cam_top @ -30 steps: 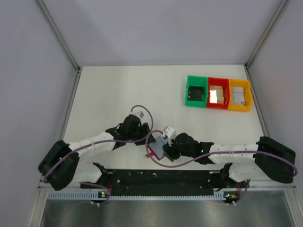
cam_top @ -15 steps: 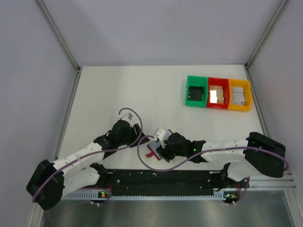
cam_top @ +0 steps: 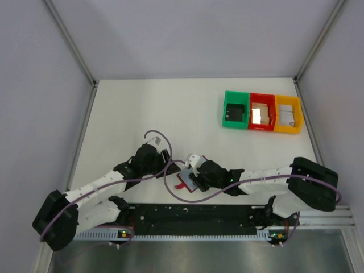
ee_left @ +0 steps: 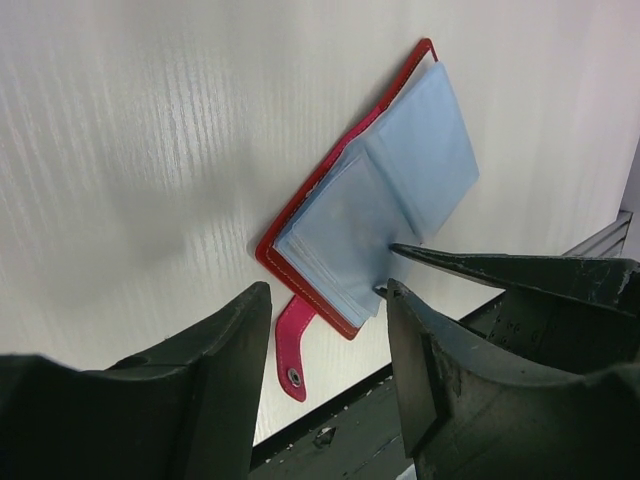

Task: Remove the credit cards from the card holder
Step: Remove the credit card from the card holder.

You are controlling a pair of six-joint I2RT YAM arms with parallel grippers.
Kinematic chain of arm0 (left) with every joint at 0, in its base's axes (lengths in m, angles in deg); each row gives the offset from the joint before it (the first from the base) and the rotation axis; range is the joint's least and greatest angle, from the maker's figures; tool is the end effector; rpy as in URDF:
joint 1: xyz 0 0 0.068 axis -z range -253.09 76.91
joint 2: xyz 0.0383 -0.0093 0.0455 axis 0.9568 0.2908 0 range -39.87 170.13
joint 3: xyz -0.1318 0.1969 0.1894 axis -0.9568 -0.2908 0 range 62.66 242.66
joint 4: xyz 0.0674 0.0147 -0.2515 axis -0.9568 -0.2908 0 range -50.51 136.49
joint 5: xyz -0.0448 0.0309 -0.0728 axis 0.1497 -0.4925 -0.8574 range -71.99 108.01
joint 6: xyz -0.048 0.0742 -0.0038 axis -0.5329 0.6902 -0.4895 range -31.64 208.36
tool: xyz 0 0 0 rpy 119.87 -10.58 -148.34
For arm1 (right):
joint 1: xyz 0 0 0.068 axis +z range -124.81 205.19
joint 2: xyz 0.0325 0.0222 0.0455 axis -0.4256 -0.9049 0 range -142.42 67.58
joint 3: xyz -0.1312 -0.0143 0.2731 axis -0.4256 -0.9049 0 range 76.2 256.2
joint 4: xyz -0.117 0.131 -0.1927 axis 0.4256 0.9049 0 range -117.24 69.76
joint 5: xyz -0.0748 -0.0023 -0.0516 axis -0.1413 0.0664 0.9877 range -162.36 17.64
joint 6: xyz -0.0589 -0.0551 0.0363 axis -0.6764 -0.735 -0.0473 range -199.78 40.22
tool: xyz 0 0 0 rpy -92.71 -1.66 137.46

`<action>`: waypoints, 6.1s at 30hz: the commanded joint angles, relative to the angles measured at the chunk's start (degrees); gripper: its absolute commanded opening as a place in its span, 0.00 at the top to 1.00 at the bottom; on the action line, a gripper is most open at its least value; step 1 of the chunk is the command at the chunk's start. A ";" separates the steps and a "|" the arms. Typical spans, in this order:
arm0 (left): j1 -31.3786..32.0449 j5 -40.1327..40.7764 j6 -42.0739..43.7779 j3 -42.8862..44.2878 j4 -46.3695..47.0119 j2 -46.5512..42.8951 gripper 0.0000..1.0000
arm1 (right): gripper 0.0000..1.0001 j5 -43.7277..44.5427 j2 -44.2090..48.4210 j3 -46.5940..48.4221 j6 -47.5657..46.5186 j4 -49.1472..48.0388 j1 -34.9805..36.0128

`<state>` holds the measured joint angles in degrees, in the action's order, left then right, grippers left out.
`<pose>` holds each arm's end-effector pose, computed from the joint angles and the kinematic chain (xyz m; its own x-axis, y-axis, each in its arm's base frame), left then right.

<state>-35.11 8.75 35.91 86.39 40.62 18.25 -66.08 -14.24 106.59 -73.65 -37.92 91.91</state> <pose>0.1618 -0.1425 0.1779 -0.8688 -0.3144 -0.3825 0.0253 0.7433 -0.6685 0.1235 0.2652 0.1531 -0.3503 -0.5462 -0.7609 -0.8478 0.5303 0.0097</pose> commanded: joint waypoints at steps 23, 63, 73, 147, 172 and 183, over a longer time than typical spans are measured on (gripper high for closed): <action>1.40 -6.91 -0.99 1.15 14.12 3.57 0.45 | 1.00 -12.86 9.40 -7.27 12.93 -11.11 -11.07; 10.28 -12.45 -8.20 20.30 29.51 38.10 0.37 | 0.75 -7.78 30.76 -16.68 20.84 -8.39 -14.51; 10.19 -12.54 -6.80 23.30 30.13 43.12 0.37 | 0.84 -11.99 25.84 -20.72 26.99 -19.89 -18.28; 5.10 12.07 19.13 13.89 -12.06 21.68 0.85 | 0.76 -30.88 7.66 -5.36 28.94 -10.77 -25.23; 5.35 -1.03 0.77 2.30 10.35 14.82 0.69 | 0.68 -33.71 -10.29 2.04 29.64 -12.00 -25.32; 5.35 -1.03 0.85 -1.31 10.61 18.60 0.90 | 0.68 -39.68 -14.68 2.22 31.40 -15.33 -25.15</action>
<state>-30.00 7.75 37.05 87.63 49.99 35.41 -103.70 -26.88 107.47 -42.70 -51.75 66.07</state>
